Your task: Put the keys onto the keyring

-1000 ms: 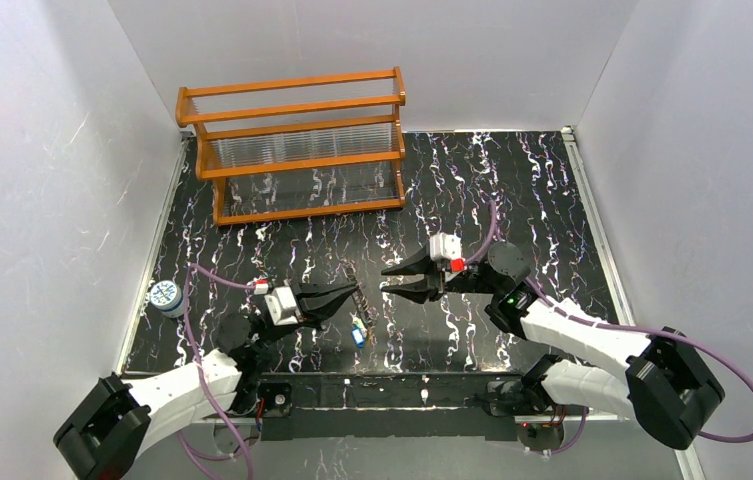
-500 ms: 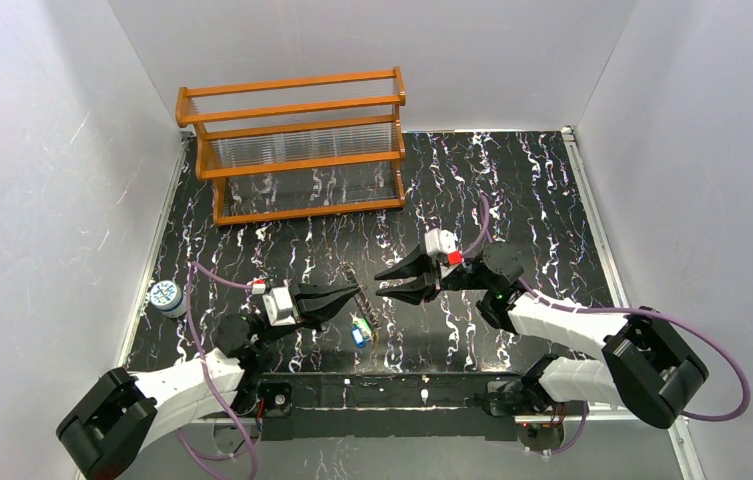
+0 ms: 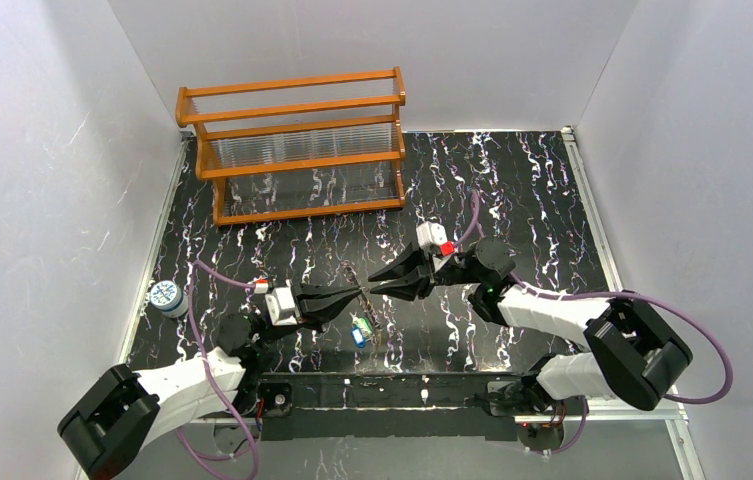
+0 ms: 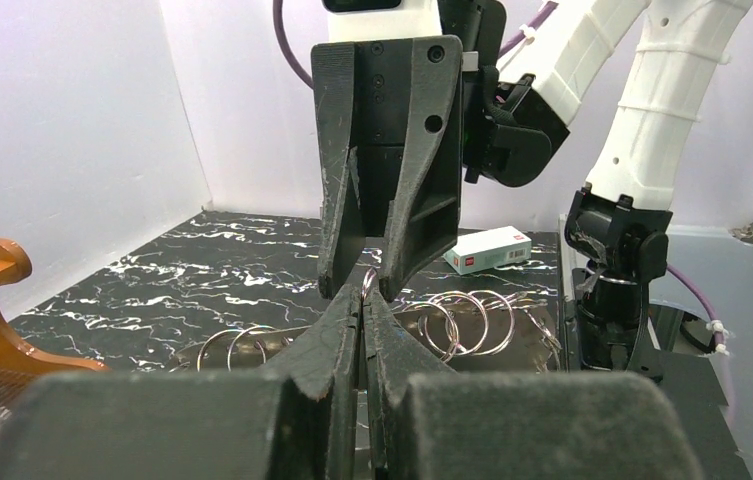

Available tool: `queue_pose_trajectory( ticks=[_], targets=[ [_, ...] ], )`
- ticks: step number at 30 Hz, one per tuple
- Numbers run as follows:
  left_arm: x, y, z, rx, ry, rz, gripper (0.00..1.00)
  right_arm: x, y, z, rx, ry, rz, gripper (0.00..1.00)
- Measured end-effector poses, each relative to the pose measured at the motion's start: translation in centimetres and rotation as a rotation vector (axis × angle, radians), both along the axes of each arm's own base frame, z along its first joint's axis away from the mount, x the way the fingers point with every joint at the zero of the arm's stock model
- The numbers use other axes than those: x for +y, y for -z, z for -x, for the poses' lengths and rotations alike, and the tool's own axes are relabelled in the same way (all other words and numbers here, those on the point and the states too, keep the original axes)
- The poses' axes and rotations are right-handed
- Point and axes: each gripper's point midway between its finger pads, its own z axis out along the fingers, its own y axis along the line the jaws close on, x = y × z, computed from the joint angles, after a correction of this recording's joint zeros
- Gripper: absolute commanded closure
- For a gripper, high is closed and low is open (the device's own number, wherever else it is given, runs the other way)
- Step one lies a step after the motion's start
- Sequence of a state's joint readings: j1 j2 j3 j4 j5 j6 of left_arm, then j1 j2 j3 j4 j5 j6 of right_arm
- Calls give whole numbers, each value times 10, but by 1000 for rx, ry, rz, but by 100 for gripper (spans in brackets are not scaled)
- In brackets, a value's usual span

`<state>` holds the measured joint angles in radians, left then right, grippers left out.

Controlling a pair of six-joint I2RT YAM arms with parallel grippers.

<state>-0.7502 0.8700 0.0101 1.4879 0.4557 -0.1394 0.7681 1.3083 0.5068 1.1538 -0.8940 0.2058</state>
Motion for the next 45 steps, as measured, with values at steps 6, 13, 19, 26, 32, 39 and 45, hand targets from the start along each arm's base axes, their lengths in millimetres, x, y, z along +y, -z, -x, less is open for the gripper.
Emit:
queue_pose_trajectory(
  ticks=[6,13,19,26,32,39,45],
  targets=[
    [-1,2,0,5,5,-5,100,4,-2,3,0,-21,-3,71],
    [-1,1,0,5,5,-5,100,6,-3,6,-3,-42,-6,80],
    [-1,1,0,6,5,-4,100,7,-2,7,6,-52,1,99],
    [0,0,0,5,3,0,64,11,3,0,4,-37,51,99],
    [2,2,-1,-6,-16,-16,59,7,13,-8,-29,22,162,99],
    [-2,24,-12,16,-55,-130,59,-2,28,-15,-67,68,285,99],
    [-9,31,-23,22,-75,-230,61,-10,49,-13,-58,75,370,99]
  ],
)
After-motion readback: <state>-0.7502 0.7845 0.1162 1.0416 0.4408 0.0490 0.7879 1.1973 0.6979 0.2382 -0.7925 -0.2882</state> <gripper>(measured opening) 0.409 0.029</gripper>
